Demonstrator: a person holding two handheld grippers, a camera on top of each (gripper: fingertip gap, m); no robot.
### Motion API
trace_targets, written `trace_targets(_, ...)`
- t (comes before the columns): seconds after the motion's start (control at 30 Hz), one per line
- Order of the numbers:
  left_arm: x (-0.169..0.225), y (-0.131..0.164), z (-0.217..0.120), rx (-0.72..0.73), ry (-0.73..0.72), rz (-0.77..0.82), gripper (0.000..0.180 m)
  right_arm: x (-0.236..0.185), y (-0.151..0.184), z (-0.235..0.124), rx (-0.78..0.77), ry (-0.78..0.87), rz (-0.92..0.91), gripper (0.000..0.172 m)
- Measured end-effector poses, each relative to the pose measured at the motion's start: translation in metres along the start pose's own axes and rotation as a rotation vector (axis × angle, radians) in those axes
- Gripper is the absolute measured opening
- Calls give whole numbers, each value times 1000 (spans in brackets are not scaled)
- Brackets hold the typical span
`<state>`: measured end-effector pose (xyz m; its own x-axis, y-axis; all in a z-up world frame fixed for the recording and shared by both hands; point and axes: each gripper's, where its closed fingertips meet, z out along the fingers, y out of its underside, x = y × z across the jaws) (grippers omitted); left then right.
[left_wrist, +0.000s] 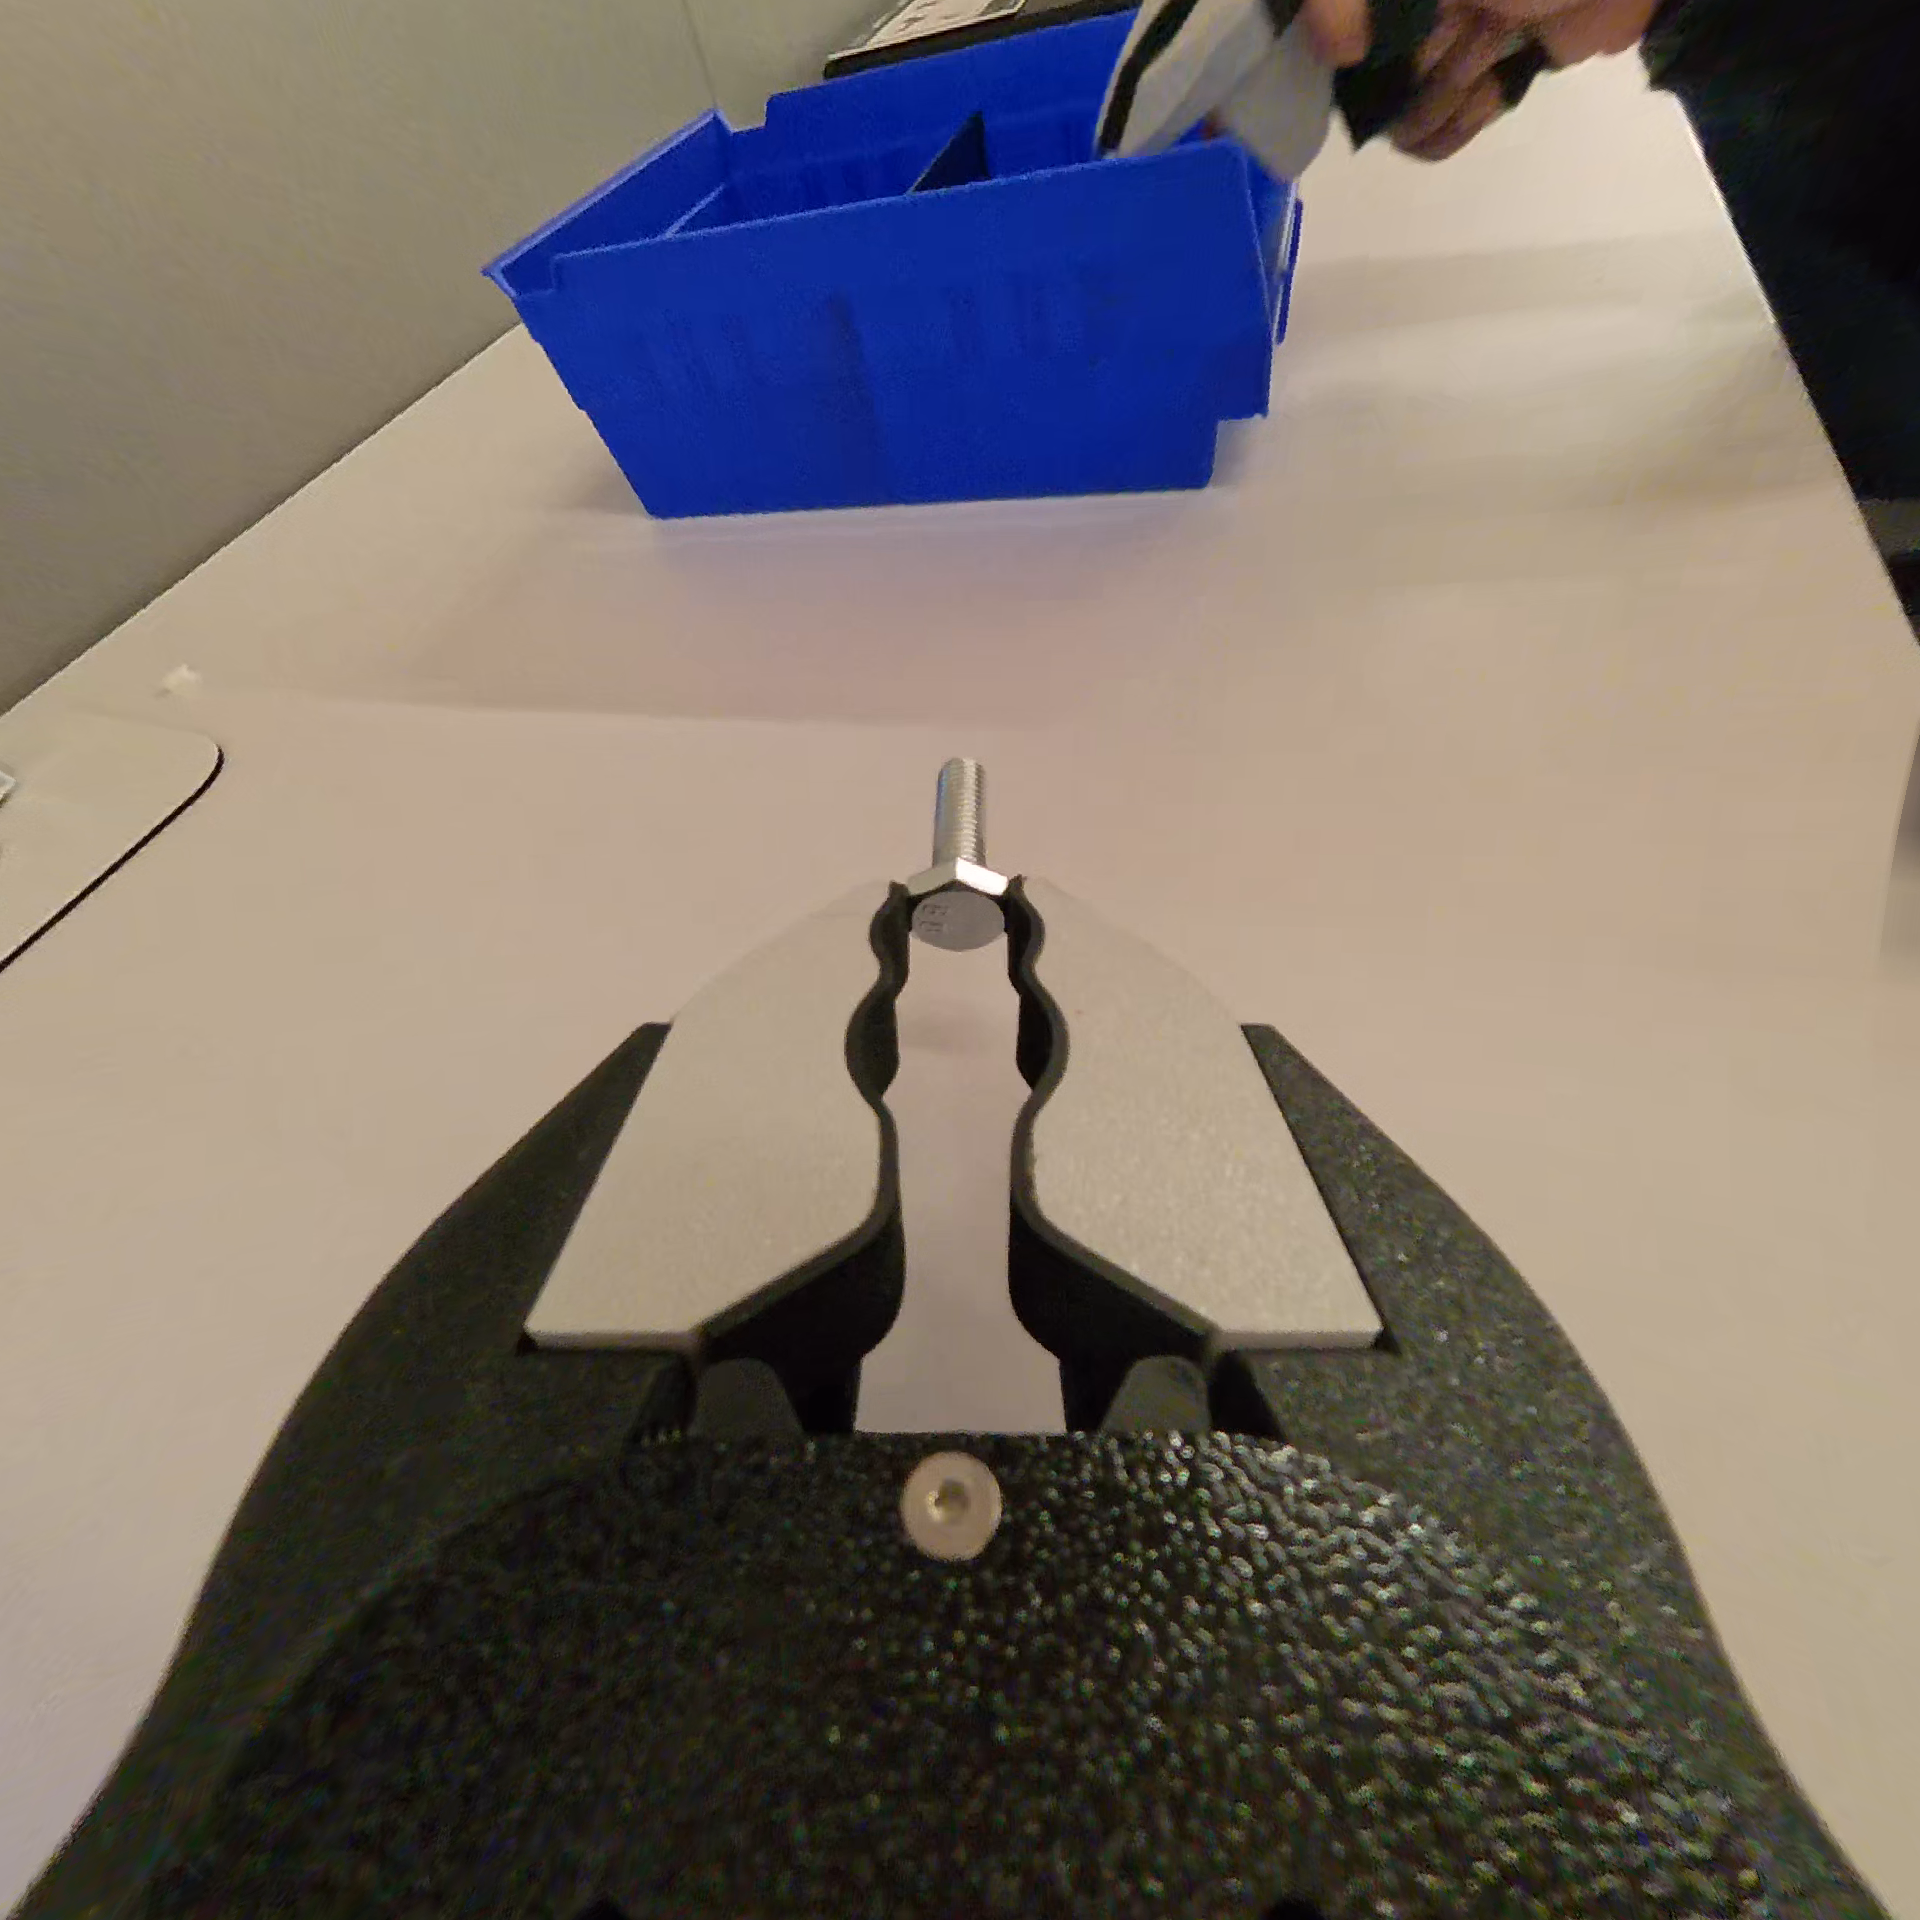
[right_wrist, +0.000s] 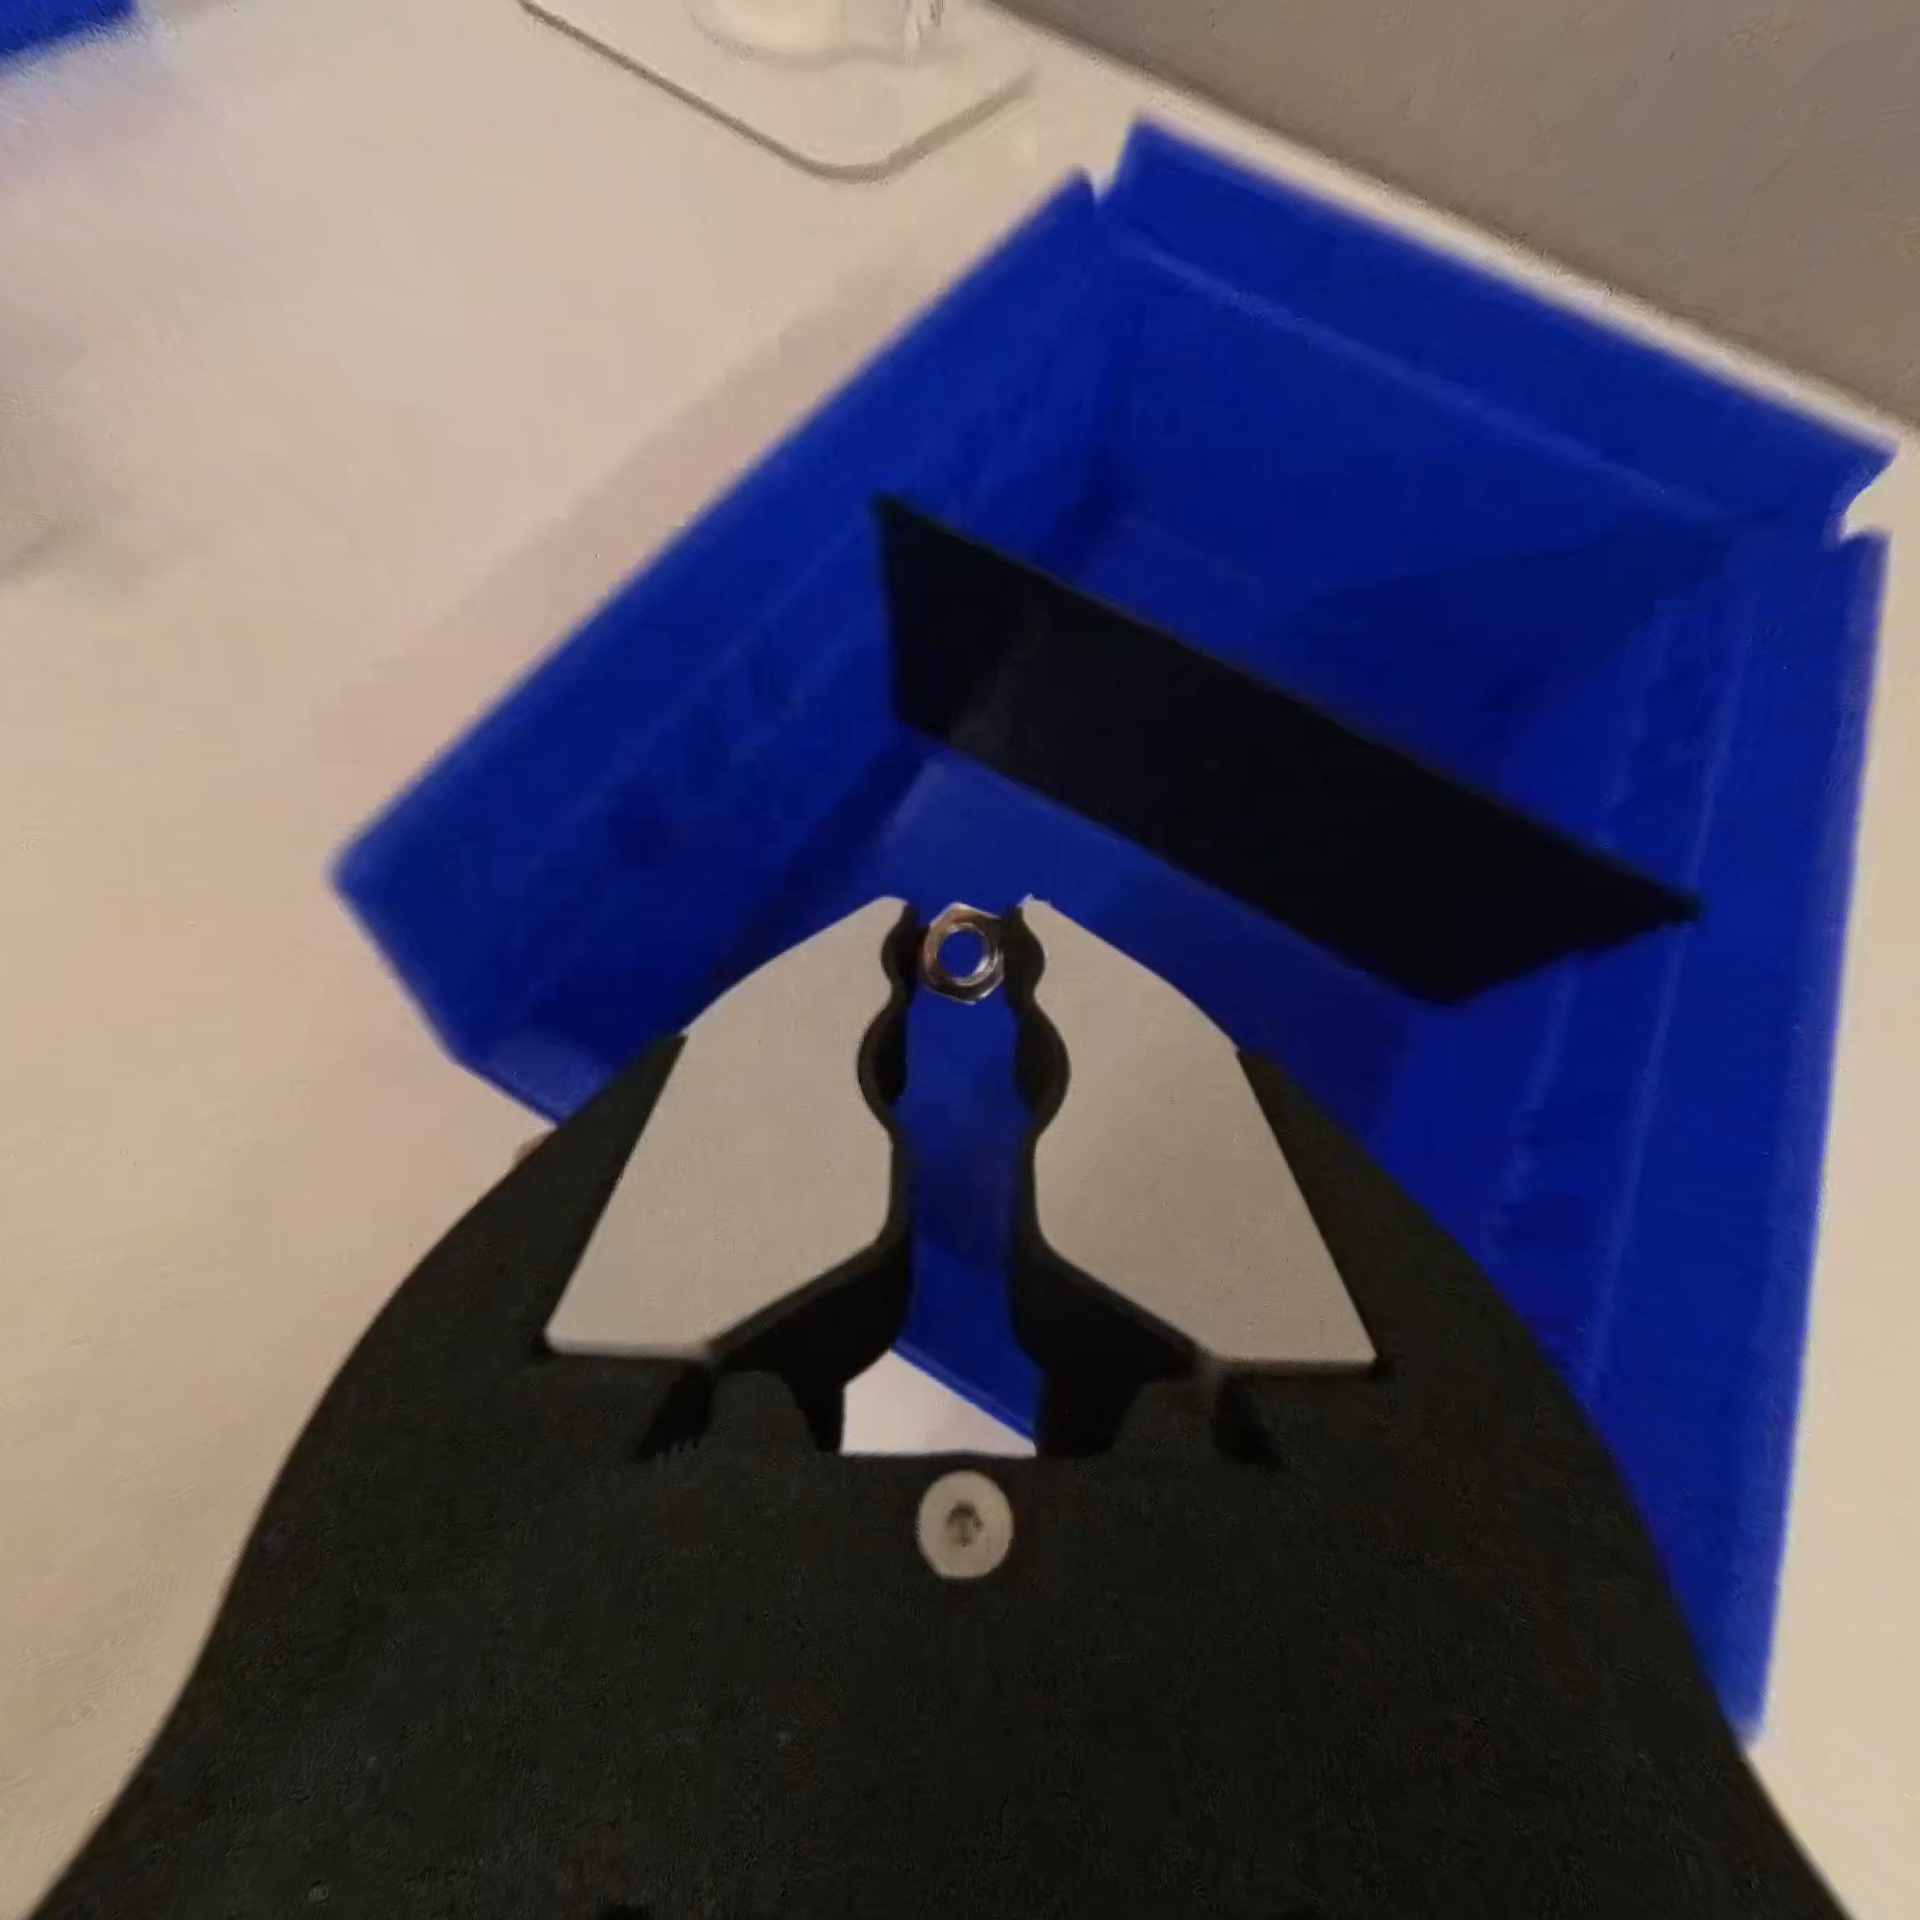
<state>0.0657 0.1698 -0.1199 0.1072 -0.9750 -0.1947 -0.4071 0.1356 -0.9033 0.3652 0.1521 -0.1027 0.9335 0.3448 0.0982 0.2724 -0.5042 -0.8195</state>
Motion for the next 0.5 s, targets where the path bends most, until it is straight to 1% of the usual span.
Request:
trace_targets(0.1, 1, 2, 0, -11, -1, -1, 17, 6, 14, 15, -61, -15, 36, 17)
trace_targets(0.17, 0, 2, -1, -10, -6, -6, 17, 5, 14, 15, -68, -22, 44, 10)
trace_targets(0.2, 0, 3, -2, -7, -8, -8, 17, 5, 15, 14, -79, -13, 34, 3)
trace_targets(0.23, 0, 2, -3, -5, -9, -10, 17, 6, 17, 13, -90, -3, 26, 1)
trace_targets(0.3, 0, 2, -2, -3, -7, -9, 17, 6, 19, 12, -111, -5, 24, 4)
trace_targets(0.37, 1, 1, 0, -4, -2, -3, 17, 7, 20, 10, -114, 2, 20, 13)
trace_targets(0.43, 1, 0, 0, -5, -2, 3, 17, 7, 17, 4, -87, 13, 22, 19)
trace_targets(0.5, 2, -1, -2, 1, -5, 3, 17, -3, 6, -7, -19, -14, 27, 26)
